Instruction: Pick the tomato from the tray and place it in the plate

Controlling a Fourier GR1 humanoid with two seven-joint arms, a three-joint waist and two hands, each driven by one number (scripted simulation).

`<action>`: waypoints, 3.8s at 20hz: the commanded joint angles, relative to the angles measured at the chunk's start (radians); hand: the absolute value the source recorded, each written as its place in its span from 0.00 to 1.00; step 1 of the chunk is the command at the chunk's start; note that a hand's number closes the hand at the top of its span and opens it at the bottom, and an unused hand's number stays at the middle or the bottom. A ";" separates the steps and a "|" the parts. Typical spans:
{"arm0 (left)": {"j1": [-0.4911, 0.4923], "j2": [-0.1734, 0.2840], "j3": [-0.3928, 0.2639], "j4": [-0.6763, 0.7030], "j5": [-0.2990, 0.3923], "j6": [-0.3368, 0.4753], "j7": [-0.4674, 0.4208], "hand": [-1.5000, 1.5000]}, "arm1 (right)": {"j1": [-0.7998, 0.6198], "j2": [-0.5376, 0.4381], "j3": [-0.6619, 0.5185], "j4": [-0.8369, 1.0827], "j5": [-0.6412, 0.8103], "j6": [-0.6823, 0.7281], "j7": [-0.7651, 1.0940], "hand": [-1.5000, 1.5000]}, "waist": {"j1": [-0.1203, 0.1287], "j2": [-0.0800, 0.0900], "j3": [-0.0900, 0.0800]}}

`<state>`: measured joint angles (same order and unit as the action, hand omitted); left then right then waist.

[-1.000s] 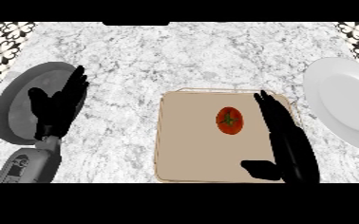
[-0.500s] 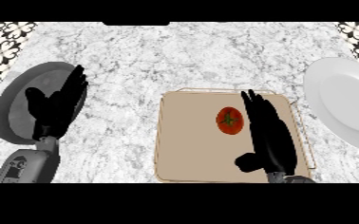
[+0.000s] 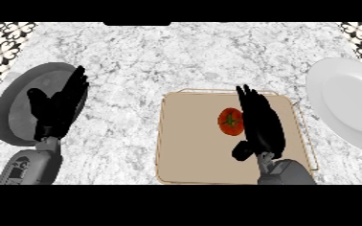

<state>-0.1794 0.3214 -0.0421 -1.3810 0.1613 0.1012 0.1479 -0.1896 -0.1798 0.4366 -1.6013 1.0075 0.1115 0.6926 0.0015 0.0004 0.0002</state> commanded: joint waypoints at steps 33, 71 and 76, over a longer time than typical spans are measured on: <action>0.051 -0.074 0.089 -0.041 -0.096 -0.045 0.010 0.50 | 0.206 -0.092 0.122 -0.019 -0.105 0.124 -0.726 1.00 | -0.026 -0.010 0.003; -0.021 -0.101 0.093 -0.007 -0.116 -0.092 0.011 0.50 | -0.112 -0.627 -0.737 0.836 -0.492 -0.085 -1.416 1.00 | 0.030 0.010 0.003; -0.009 -0.088 0.106 -0.024 -0.103 -0.107 0.027 0.50 | -0.228 -0.643 -0.722 1.080 -0.514 0.085 -1.469 0.00 | 0.038 0.011 0.004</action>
<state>-0.1835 0.2235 0.0549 -1.3838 0.0502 -0.0006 0.1464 -0.3595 -0.7812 -0.3072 -0.6889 0.4636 0.1281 -0.6860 0.0351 0.0107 0.0028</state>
